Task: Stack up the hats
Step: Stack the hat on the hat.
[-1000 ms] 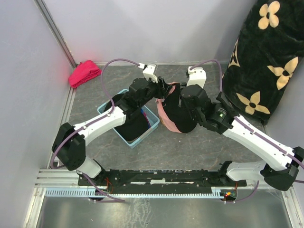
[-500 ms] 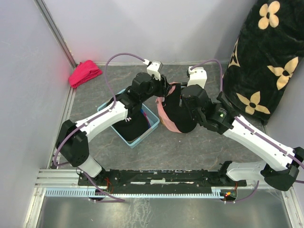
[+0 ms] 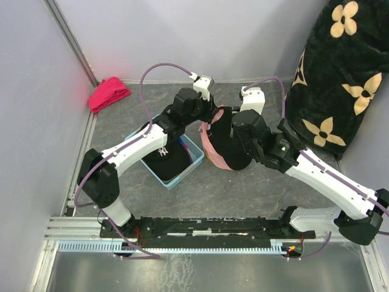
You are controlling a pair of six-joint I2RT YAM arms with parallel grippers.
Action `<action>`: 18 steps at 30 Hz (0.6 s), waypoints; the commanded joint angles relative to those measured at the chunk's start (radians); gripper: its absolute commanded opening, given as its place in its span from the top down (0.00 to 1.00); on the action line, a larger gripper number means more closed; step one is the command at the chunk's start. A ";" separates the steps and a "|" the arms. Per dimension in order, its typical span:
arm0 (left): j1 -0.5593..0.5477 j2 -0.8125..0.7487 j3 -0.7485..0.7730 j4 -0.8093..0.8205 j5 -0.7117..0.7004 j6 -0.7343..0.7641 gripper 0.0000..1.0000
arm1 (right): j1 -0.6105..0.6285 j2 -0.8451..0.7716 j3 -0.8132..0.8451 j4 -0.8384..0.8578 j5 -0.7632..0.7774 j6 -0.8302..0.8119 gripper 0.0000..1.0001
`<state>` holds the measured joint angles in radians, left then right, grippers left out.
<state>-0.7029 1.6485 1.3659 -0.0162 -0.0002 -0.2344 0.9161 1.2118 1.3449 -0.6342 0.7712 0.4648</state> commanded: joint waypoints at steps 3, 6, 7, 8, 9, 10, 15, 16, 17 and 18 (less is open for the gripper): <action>0.022 0.019 0.057 -0.011 0.048 0.053 0.82 | -0.003 -0.031 -0.018 0.041 0.043 -0.014 0.56; 0.029 0.022 0.061 -0.016 0.056 0.053 0.85 | -0.005 -0.038 -0.028 0.044 0.046 -0.011 0.56; 0.031 0.019 0.060 -0.017 0.057 0.056 0.86 | -0.006 -0.041 -0.030 0.044 0.047 -0.011 0.56; 0.033 0.018 0.060 -0.019 0.056 0.057 0.86 | -0.007 -0.042 -0.030 0.044 0.048 -0.011 0.56; 0.036 0.014 0.060 -0.019 0.052 0.059 0.86 | -0.006 -0.044 -0.031 0.044 0.049 -0.012 0.56; 0.039 0.010 0.061 -0.019 0.045 0.059 0.86 | -0.006 -0.045 -0.031 0.044 0.049 -0.012 0.56; 0.059 -0.003 0.068 -0.014 0.048 0.060 0.87 | -0.007 -0.046 -0.037 0.041 0.053 -0.010 0.56; 0.061 -0.003 0.074 -0.020 0.049 0.062 0.87 | -0.007 -0.046 -0.041 0.040 0.057 -0.011 0.56; 0.062 -0.003 0.079 -0.024 0.050 0.064 0.87 | -0.007 -0.047 -0.043 0.039 0.062 -0.010 0.56; 0.064 -0.004 0.081 -0.025 0.051 0.064 0.87 | -0.008 -0.049 -0.049 0.036 0.071 -0.011 0.56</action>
<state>-0.6670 1.6634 1.3884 -0.0372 0.0635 -0.2256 0.9142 1.1896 1.3094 -0.6266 0.7956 0.4644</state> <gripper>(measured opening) 0.141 0.439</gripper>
